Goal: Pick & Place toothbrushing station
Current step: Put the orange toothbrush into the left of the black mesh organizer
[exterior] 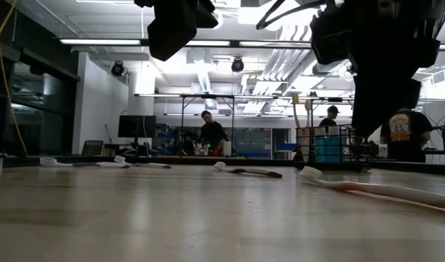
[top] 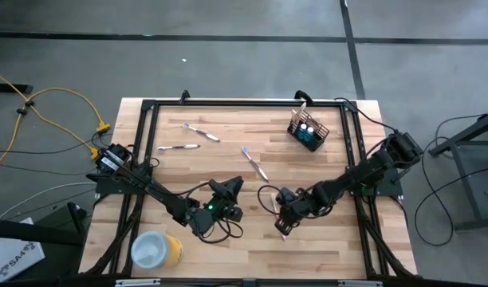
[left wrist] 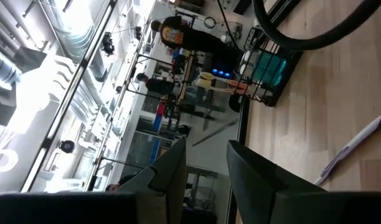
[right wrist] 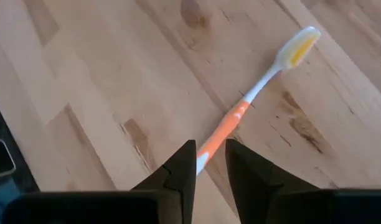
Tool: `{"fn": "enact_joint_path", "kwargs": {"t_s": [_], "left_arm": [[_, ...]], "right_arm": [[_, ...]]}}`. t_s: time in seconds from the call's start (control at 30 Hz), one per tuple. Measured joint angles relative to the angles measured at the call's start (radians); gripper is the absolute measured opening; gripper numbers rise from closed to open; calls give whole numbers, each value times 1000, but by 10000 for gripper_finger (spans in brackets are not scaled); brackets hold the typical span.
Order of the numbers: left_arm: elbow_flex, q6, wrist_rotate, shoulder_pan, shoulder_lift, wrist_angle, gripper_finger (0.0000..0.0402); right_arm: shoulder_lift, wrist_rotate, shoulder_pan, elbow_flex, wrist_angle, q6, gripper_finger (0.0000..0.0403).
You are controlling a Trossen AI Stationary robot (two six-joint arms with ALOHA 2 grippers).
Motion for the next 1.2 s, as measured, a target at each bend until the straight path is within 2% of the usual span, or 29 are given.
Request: {"fn": "enact_joint_path", "kwargs": {"t_s": [0.2, 0.27, 0.37, 0.57, 0.8, 1.0, 1.2], "left_arm": [[0, 4, 0, 0, 0, 0, 110], [0, 4, -1, 0, 0, 0, 110], [0, 6, -24, -5, 0, 0, 110], [0, 59, -24, -77, -1, 69, 110], [-1, 59, -25, -204, -45, 76, 110], [-1, 47, -28, -285, -50, 75, 110], [-1, 31, -33, -330, -50, 75, 110]], "right_arm": [[0, -138, -16, 0, 82, -162, 79], [0, -154, -20, 0, 130, -190, 79], [0, -190, -24, 0, 196, -147, 79], [0, -226, -24, 0, 175, 4, 79], [0, -192, -28, 89, 115, -24, 79], [0, -72, -29, 256, -51, -56, 78], [78, -13, -28, 324, -165, 7, 78]]}}
